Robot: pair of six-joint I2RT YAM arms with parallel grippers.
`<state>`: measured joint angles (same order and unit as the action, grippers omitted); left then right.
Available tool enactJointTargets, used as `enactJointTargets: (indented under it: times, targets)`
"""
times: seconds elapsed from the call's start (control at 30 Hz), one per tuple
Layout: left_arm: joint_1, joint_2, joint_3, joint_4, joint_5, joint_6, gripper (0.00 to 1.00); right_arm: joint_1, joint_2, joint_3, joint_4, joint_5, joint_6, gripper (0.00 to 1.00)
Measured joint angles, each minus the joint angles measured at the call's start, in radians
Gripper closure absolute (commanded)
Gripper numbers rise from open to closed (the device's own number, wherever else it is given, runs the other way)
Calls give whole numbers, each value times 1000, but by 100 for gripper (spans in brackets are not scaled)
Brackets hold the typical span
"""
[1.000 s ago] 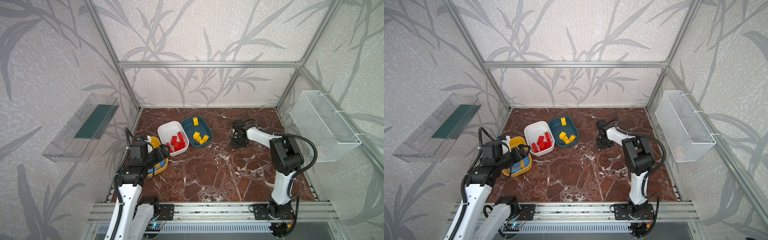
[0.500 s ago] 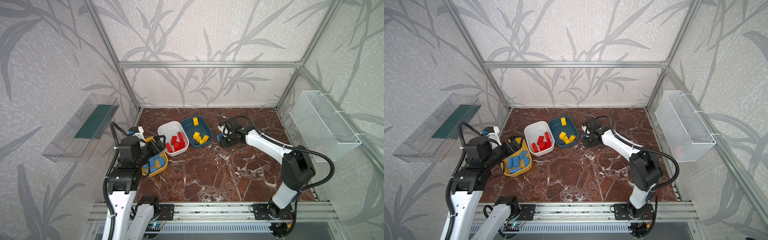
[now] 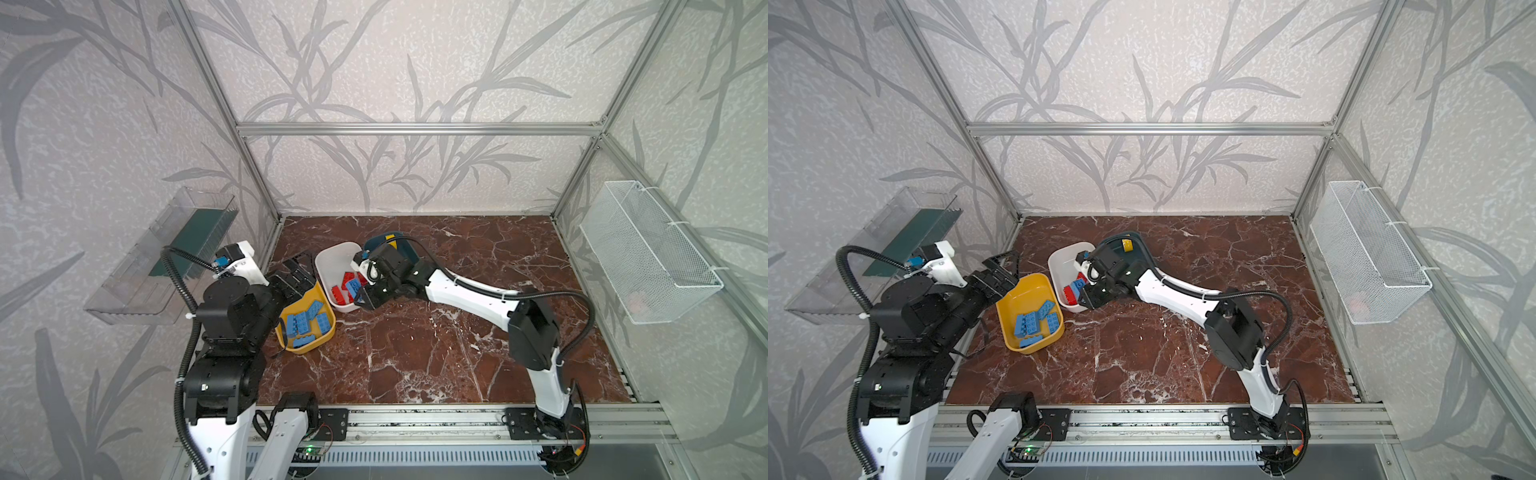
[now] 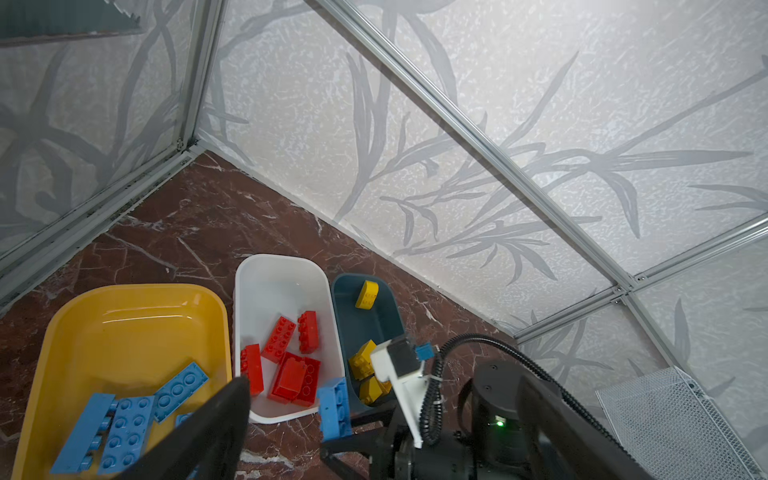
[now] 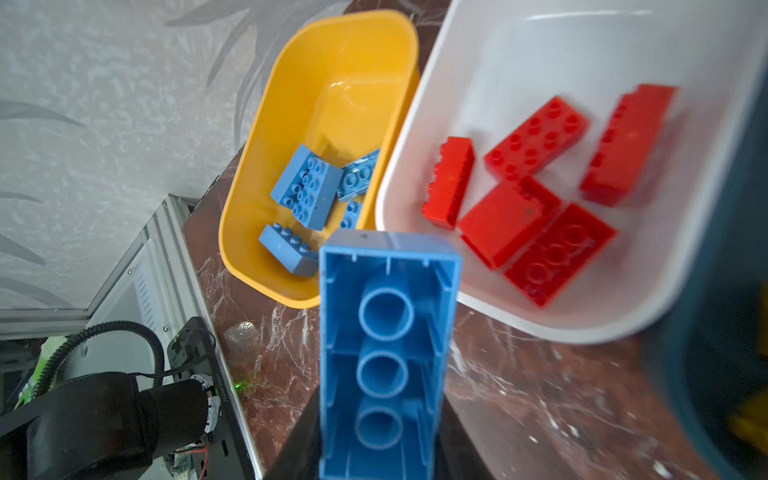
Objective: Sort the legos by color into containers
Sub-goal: 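Carry the blue brick with the right gripper over the yellow tub, then open the right gripper to drop the blue brick into the yellow tub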
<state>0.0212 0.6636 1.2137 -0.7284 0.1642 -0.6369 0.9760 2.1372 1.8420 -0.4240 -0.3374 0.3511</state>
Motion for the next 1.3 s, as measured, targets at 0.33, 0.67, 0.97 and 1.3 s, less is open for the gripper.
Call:
enactJointTargets:
  times: [0.33, 0.67, 0.97, 1.3]
  targets:
    - [-20, -5, -8, -22, -9, -13, 1, 90, 302, 350, -3, -31, 85, 69]
    - [-27, -10, -39, -23, -25, -6, 1, 111, 409, 522, -83, -13, 94, 31]
    - [-27, 48, -35, -24, -105, 15, 1, 98, 5, -72, 140, 123, 55, 13]
    - [-27, 130, -171, 22, -212, 114, 1, -177, -724, -686, 354, 271, 2, 1]
